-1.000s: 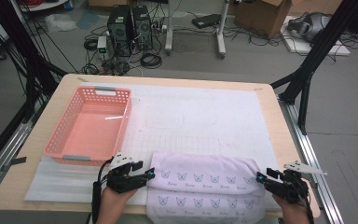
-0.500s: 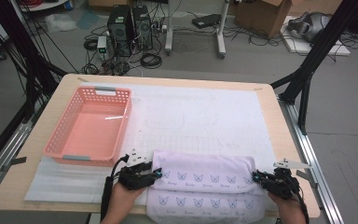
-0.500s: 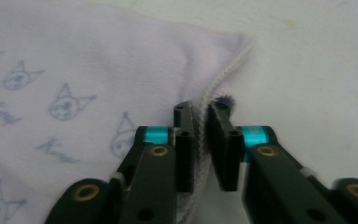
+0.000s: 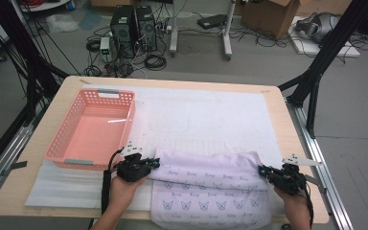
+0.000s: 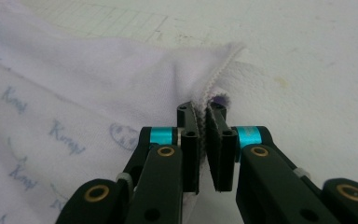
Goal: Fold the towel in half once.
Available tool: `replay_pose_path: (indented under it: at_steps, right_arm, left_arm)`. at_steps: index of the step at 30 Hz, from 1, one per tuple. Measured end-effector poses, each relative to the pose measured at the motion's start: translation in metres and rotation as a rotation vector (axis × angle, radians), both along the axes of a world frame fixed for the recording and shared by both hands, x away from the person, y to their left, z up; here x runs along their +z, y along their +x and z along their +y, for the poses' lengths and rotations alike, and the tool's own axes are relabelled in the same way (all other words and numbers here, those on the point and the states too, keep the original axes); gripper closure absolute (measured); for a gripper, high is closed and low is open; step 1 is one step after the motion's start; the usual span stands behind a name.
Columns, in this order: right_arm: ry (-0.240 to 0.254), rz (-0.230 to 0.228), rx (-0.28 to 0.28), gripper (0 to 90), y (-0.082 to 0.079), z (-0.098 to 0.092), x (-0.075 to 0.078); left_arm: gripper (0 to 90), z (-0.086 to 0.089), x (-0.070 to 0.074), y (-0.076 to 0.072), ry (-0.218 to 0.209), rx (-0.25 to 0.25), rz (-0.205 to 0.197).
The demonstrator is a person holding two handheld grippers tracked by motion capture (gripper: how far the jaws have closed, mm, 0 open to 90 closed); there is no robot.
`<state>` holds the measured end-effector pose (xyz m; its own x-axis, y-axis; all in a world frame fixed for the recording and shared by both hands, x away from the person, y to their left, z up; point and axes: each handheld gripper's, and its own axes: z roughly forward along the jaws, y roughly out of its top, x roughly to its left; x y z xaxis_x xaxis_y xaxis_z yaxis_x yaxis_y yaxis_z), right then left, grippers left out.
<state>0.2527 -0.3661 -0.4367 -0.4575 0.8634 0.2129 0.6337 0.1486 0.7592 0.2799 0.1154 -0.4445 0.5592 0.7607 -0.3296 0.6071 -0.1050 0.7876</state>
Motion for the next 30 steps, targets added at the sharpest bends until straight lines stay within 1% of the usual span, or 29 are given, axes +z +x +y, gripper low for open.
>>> replay_pose_path:
  at_steps: [1,2,3,4,5,6,7,8,9,11,12,13,14,15,17,18,19,20,21,22,23,24,25,26,27,28,29,30]
  right_arm:
    - [-0.009,0.002,0.003,84.8,0.001,0.001,-0.001]
    - [-0.031,-0.002,0.003,84.7,0.001,0.002,-0.002]
    - [-0.052,0.000,0.003,84.6,0.000,0.003,-0.002]
    - [-0.062,0.002,0.006,84.4,-0.001,0.003,-0.002]
    - [-0.063,-0.001,0.003,84.2,-0.001,0.003,-0.002]
    - [-0.060,0.002,0.005,83.5,-0.002,0.002,-0.002]
    - [-0.057,-0.004,0.005,82.4,-0.003,0.002,-0.002]
    - [-0.058,-0.006,0.003,81.2,-0.003,0.002,-0.001]
    - [-0.062,-0.008,0.004,79.9,-0.004,0.003,-0.001]
    - [-0.073,-0.014,0.006,76.5,-0.004,0.004,-0.002]
    - [-0.066,-0.013,0.009,73.1,-0.004,0.004,-0.002]
    - [-0.063,-0.010,0.010,70.6,-0.004,0.005,-0.002]
    - [-0.060,-0.008,0.012,68.9,-0.004,0.005,-0.002]
    - [-0.062,-0.007,0.015,67.1,-0.004,0.005,-0.003]
    - [-0.072,-0.003,0.020,63.2,-0.003,0.007,-0.004]
    - [-0.076,0.000,0.022,61.0,-0.003,0.007,-0.005]
    - [-0.081,0.007,0.019,57.9,-0.002,0.009,-0.006]
    - [-0.087,0.012,0.017,55.6,-0.002,0.010,-0.006]
    - [-0.092,0.013,0.019,54.0,-0.001,0.010,-0.007]
    - [-0.100,0.009,0.017,52.5,-0.001,0.011,-0.007]
    - [-0.110,0.009,0.015,50.3,-0.001,0.012,-0.007]
    - [-0.123,0.009,0.007,46.7,-0.001,0.013,-0.008]
    - [-0.131,0.007,0.003,45.6,-0.001,0.014,-0.009]
    - [-0.132,0.003,0.002,45.5,-0.001,0.014,-0.009]
    - [-0.134,-0.001,0.000,45.6,-0.001,0.014,-0.010]
    - [-0.136,-0.002,-0.002,46.3,-0.002,0.015,-0.010]
    - [-0.137,-0.002,-0.003,49.6,-0.002,0.015,-0.010]
    - [-0.138,0.002,-0.006,58.4,-0.002,0.014,-0.010]
  left_arm:
    - [86.0,0.000,-0.001,-0.002,-0.020,0.002,0.019]
    - [85.1,-0.001,-0.003,-0.004,-0.028,-0.002,0.039]
    - [82.7,-0.002,-0.003,-0.008,-0.026,-0.004,0.054]
    - [75.5,-0.003,-0.003,-0.011,-0.006,-0.001,0.056]
    - [66.9,-0.004,-0.003,-0.015,0.015,0.007,0.049]
    - [61.1,-0.004,-0.002,-0.018,0.044,0.011,0.027]
    - [56.4,-0.004,-0.001,-0.021,0.069,0.022,0.007]
    - [50.6,-0.003,-0.001,-0.023,0.080,0.036,-0.003]
    - [46.4,-0.003,-0.001,-0.023,0.086,0.044,-0.005]
    - [42.1,-0.005,-0.004,-0.023,0.094,0.035,0.015]
    - [41.8,-0.006,-0.005,-0.023,0.092,0.025,0.024]
    - [40.0,-0.009,-0.007,-0.024,0.100,0.023,0.004]
    - [39.3,-0.011,-0.007,-0.025,0.110,0.019,-0.005]
    - [38.9,-0.014,-0.007,-0.026,0.111,0.014,-0.014]
    - [40.6,-0.018,-0.009,-0.028,0.139,0.006,-0.042]
    - [42.7,-0.022,-0.008,-0.030,0.179,0.010,-0.063]
    - [47.4,-0.024,-0.008,-0.031,0.201,0.007,-0.077]
    - [52.2,-0.025,-0.008,-0.032,0.210,0.001,-0.086]
    - [56.3,-0.026,-0.008,-0.032,0.208,-0.004,-0.089]
    - [61.6,-0.026,-0.008,-0.032,0.199,-0.025,-0.089]
    - [70.2,-0.028,-0.008,-0.033,0.197,-0.047,-0.091]
    - [75.2,-0.030,-0.008,-0.034,0.199,-0.052,-0.096]
    - [78.0,-0.030,-0.008,-0.034,0.202,-0.051,-0.098]
    - [79.4,-0.030,-0.008,-0.033,0.194,-0.054,-0.090]
    - [80.3,-0.028,-0.009,-0.032,0.176,-0.053,-0.078]
    - [80.9,-0.027,-0.009,-0.031,0.159,-0.050,-0.066]
    - [81.4,-0.026,-0.009,-0.030,0.147,-0.050,-0.058]
    - [81.9,-0.025,-0.009,-0.030,0.141,-0.050,-0.051]
